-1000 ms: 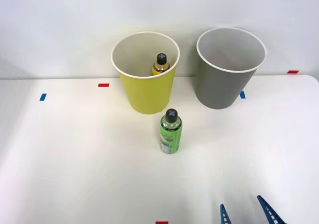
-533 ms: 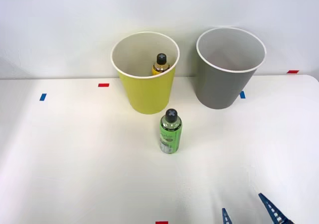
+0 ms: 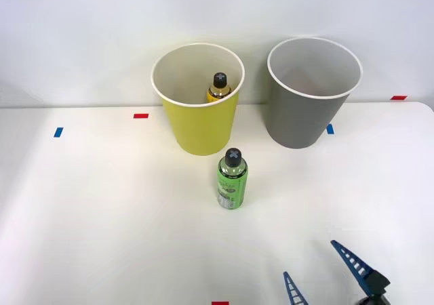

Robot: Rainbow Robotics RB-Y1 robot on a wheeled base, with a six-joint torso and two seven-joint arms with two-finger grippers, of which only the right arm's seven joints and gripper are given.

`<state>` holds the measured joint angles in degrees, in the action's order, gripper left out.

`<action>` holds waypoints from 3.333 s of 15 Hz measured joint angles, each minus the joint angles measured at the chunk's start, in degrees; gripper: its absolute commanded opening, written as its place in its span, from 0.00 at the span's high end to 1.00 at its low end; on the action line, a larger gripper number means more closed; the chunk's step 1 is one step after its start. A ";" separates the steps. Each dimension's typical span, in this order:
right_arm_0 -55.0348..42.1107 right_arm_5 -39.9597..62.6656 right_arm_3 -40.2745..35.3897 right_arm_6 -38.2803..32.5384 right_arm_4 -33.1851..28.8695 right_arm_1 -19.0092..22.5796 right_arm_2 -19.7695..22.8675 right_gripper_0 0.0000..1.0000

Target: Put cans in the gray bin, plastic bottles in the light green bin

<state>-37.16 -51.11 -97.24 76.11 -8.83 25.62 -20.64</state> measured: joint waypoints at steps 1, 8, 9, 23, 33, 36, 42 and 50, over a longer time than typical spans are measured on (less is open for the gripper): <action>0.16 3.18 -2.57 0.54 0.29 0.29 -0.72 0.00; 7.18 11.41 -4.54 1.83 1.48 0.90 -3.27 0.00; 8.30 12.25 -4.54 1.86 2.03 1.21 -4.20 0.00; 25.58 31.10 -4.30 1.76 5.74 -0.98 -11.10 0.00; 35.95 29.35 7.39 2.21 6.82 -7.01 -11.84 0.00; 36.33 29.55 7.67 2.58 6.76 -7.07 -11.81 0.26; 36.38 29.50 7.60 3.30 6.88 -6.68 -11.63 0.84; 33.07 29.42 2.82 3.06 7.06 -4.09 -11.90 0.88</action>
<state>-4.09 -21.69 -94.42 79.17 -1.77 21.53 -32.54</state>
